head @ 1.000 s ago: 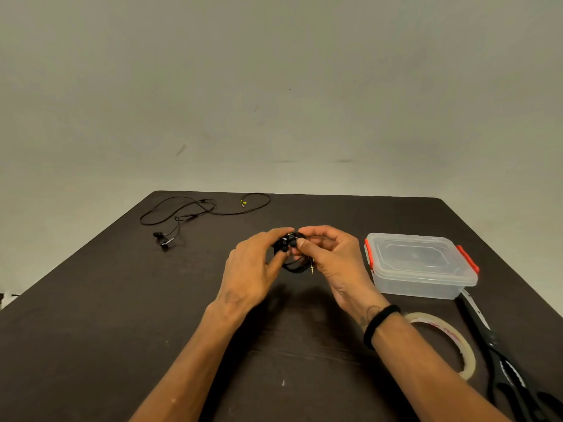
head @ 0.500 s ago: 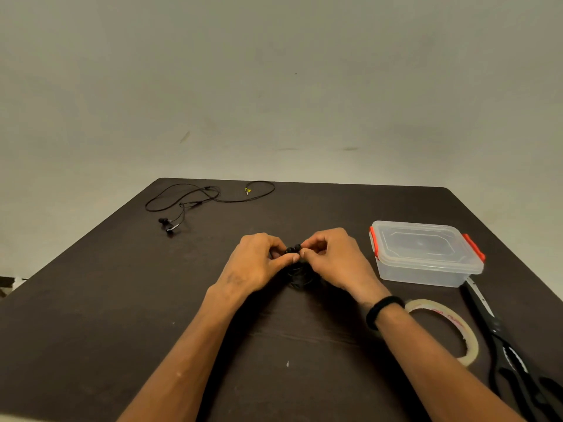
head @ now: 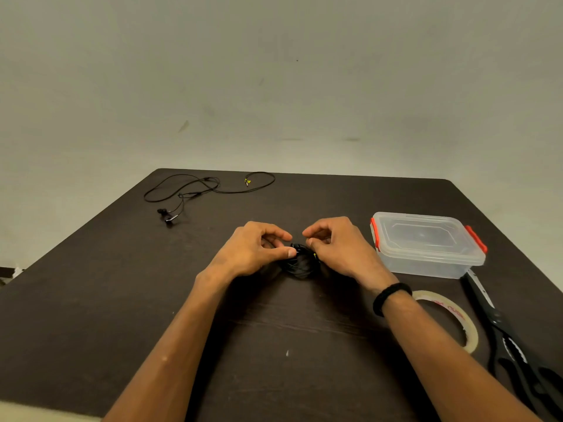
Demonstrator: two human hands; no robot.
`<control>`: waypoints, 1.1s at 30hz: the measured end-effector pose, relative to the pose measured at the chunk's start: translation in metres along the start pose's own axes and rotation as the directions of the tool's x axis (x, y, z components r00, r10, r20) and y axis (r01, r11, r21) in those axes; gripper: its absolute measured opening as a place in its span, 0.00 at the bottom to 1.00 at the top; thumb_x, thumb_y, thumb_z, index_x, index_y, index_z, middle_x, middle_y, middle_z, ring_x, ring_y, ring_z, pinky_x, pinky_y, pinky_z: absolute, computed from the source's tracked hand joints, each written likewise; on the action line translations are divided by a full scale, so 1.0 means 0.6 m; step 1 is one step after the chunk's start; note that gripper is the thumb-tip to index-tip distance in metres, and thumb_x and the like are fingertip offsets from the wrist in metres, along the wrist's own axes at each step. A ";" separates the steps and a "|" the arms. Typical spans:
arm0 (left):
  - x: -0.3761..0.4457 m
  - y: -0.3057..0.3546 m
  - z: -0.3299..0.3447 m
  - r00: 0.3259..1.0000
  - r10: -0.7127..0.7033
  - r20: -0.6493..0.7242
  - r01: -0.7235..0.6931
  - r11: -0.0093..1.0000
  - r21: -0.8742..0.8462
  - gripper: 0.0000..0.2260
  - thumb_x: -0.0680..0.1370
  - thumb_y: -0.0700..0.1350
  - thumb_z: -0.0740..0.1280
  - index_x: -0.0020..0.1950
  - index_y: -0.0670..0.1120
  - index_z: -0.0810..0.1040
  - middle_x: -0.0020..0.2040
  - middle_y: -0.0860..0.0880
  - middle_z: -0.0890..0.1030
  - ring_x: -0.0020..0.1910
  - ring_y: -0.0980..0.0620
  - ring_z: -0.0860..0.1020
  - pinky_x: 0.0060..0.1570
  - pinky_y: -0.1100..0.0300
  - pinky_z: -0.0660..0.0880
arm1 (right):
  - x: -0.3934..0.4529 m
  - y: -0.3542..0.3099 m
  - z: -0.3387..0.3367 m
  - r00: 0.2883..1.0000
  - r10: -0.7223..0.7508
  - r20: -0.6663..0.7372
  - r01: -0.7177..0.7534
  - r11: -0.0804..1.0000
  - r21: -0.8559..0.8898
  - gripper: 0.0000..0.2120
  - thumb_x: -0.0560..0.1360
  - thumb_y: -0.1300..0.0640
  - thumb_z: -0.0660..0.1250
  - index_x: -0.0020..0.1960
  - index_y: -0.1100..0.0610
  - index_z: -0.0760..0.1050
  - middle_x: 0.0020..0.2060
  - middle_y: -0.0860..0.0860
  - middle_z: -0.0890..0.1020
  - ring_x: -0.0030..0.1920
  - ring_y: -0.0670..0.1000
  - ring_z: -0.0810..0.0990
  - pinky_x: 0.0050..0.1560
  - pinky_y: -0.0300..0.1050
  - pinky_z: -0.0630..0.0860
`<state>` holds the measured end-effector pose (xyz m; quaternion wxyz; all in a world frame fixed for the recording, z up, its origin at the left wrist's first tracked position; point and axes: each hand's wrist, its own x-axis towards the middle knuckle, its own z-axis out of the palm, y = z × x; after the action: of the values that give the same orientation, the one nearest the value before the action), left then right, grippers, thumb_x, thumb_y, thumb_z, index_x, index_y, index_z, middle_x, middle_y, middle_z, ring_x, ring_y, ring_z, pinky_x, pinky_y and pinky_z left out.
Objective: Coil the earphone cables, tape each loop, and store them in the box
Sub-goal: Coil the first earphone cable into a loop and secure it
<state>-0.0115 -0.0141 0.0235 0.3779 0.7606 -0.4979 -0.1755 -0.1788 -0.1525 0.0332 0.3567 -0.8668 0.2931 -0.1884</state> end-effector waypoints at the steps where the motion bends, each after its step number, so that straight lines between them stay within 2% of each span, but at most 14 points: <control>1: 0.000 0.001 0.001 1.000 0.005 0.002 -0.005 1.000 0.001 0.14 0.74 0.54 0.79 0.58 0.54 0.86 0.44 0.54 0.86 0.38 0.65 0.81 0.40 0.73 0.75 | 0.000 0.000 -0.003 1.000 -0.004 0.007 0.004 1.000 -0.005 0.09 0.80 0.56 0.71 0.60 0.49 0.84 0.52 0.45 0.85 0.53 0.43 0.82 0.45 0.31 0.73; 3: 0.000 0.001 0.003 1.000 0.022 -0.004 -0.022 1.000 0.010 0.13 0.74 0.54 0.78 0.58 0.55 0.85 0.44 0.55 0.86 0.37 0.65 0.80 0.40 0.73 0.75 | -0.001 -0.003 -0.009 1.000 -0.018 0.020 0.019 0.999 -0.038 0.07 0.80 0.55 0.72 0.57 0.48 0.84 0.49 0.44 0.84 0.51 0.42 0.82 0.44 0.31 0.73; 7: -0.002 0.002 0.006 0.996 0.087 -0.028 -0.084 0.993 0.078 0.14 0.76 0.53 0.77 0.60 0.56 0.84 0.44 0.55 0.85 0.37 0.61 0.80 0.40 0.70 0.76 | -0.002 -0.010 -0.023 0.998 -0.039 0.051 0.044 0.993 -0.112 0.02 0.77 0.51 0.76 0.49 0.47 0.85 0.42 0.43 0.85 0.44 0.42 0.84 0.43 0.36 0.79; 10: -0.002 0.000 0.011 0.981 0.189 -0.037 -0.179 0.967 0.183 0.15 0.78 0.52 0.75 0.64 0.56 0.82 0.45 0.55 0.84 0.37 0.58 0.80 0.43 0.64 0.79 | -0.004 -0.013 -0.021 0.993 -0.056 0.100 0.069 0.988 -0.136 0.08 0.76 0.52 0.78 0.54 0.48 0.84 0.44 0.43 0.84 0.44 0.41 0.83 0.40 0.31 0.74; 13: 0.000 0.000 0.016 0.970 0.230 -0.075 -0.203 0.943 0.263 0.13 0.79 0.52 0.73 0.63 0.56 0.82 0.45 0.56 0.84 0.38 0.60 0.80 0.47 0.58 0.81 | -0.007 -0.014 -0.004 0.990 -0.114 0.089 0.126 0.982 -0.143 0.16 0.74 0.56 0.79 0.60 0.49 0.82 0.48 0.44 0.83 0.46 0.42 0.81 0.41 0.29 0.73; 15: 0.000 0.000 0.020 0.968 0.218 -0.122 -0.179 0.947 0.266 0.12 0.79 0.54 0.73 0.62 0.56 0.83 0.45 0.56 0.84 0.40 0.61 0.81 0.49 0.55 0.82 | -0.008 -0.014 0.009 0.985 -0.168 0.048 0.174 0.967 -0.186 0.18 0.74 0.57 0.79 0.62 0.50 0.82 0.48 0.45 0.83 0.47 0.44 0.81 0.44 0.30 0.75; 16: -0.001 0.001 0.022 0.967 0.207 -0.147 -0.167 0.955 0.244 0.12 0.79 0.54 0.73 0.61 0.56 0.83 0.45 0.56 0.85 0.41 0.61 0.82 0.49 0.54 0.83 | -0.009 -0.014 0.016 0.981 -0.192 0.022 0.192 0.960 -0.204 0.18 0.74 0.56 0.78 0.62 0.51 0.81 0.49 0.45 0.82 0.48 0.44 0.81 0.47 0.34 0.77; 18: -0.004 0.004 0.028 0.965 0.176 -0.193 -0.144 0.975 0.167 0.12 0.78 0.55 0.74 0.60 0.56 0.83 0.43 0.56 0.86 0.40 0.62 0.82 0.49 0.55 0.83 | -0.009 -0.012 0.027 0.972 -0.235 -0.020 0.224 0.947 -0.231 0.19 0.74 0.55 0.77 0.63 0.51 0.80 0.49 0.46 0.82 0.48 0.45 0.81 0.51 0.45 0.81; 20: -0.006 0.007 0.031 0.966 0.135 -0.221 -0.118 0.989 0.089 0.14 0.76 0.56 0.76 0.60 0.55 0.83 0.41 0.56 0.86 0.40 0.62 0.84 0.48 0.56 0.83 | -0.011 -0.011 0.034 0.958 -0.283 -0.036 0.262 0.922 -0.286 0.19 0.76 0.54 0.76 0.65 0.51 0.78 0.50 0.47 0.82 0.49 0.47 0.81 0.52 0.50 0.81; 22: -0.008 0.009 0.025 0.975 0.083 -0.204 -0.079 0.997 0.025 0.16 0.74 0.57 0.77 0.60 0.54 0.84 0.41 0.56 0.87 0.42 0.63 0.85 0.49 0.62 0.82 | -0.012 -0.010 0.038 0.944 -0.327 -0.031 0.294 0.884 -0.363 0.17 0.78 0.52 0.73 0.66 0.50 0.78 0.50 0.47 0.81 0.51 0.49 0.80 0.51 0.50 0.80; 25: -0.009 0.010 0.009 0.995 0.029 -0.093 -0.030 0.999 -0.014 0.16 0.72 0.55 0.80 0.58 0.52 0.85 0.43 0.55 0.87 0.41 0.66 0.83 0.44 0.71 0.78 | -0.011 -0.010 0.039 0.935 -0.352 -0.037 0.304 0.851 -0.429 0.11 0.80 0.51 0.69 0.61 0.50 0.79 0.50 0.48 0.79 0.50 0.50 0.80 0.48 0.48 0.78; 27: -0.008 0.012 0.008 0.998 0.024 -0.055 -0.022 0.999 0.028 0.15 0.73 0.52 0.80 0.57 0.51 0.86 0.43 0.55 0.86 0.37 0.66 0.81 0.40 0.73 0.75 | -0.010 -0.006 0.038 0.938 -0.334 -0.088 0.273 0.873 -0.403 0.08 0.79 0.51 0.70 0.58 0.50 0.78 0.48 0.47 0.80 0.48 0.50 0.81 0.47 0.49 0.77; 30: -0.007 0.014 0.020 0.993 0.047 -0.111 -0.034 0.993 0.114 0.10 0.76 0.48 0.78 0.56 0.51 0.87 0.42 0.56 0.85 0.32 0.65 0.78 0.38 0.73 0.73 | -0.006 -0.002 0.036 0.950 -0.277 -0.146 0.224 0.926 -0.304 0.07 0.78 0.52 0.71 0.55 0.49 0.78 0.47 0.47 0.81 0.46 0.50 0.81 0.49 0.53 0.80; 33: -0.008 0.017 0.033 0.984 0.069 -0.162 -0.033 0.976 0.216 0.08 0.77 0.48 0.75 0.56 0.56 0.86 0.42 0.60 0.84 0.34 0.64 0.78 0.46 0.60 0.80 | -0.003 -0.001 0.029 0.954 -0.207 -0.217 0.168 0.969 -0.183 0.07 0.78 0.53 0.73 0.55 0.51 0.80 0.46 0.46 0.83 0.45 0.48 0.82 0.50 0.53 0.81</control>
<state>-0.0328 -0.0200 0.0179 0.3396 0.7957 -0.4994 -0.0463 -0.1707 -0.1423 0.0218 0.2282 -0.8885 0.2638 -0.2981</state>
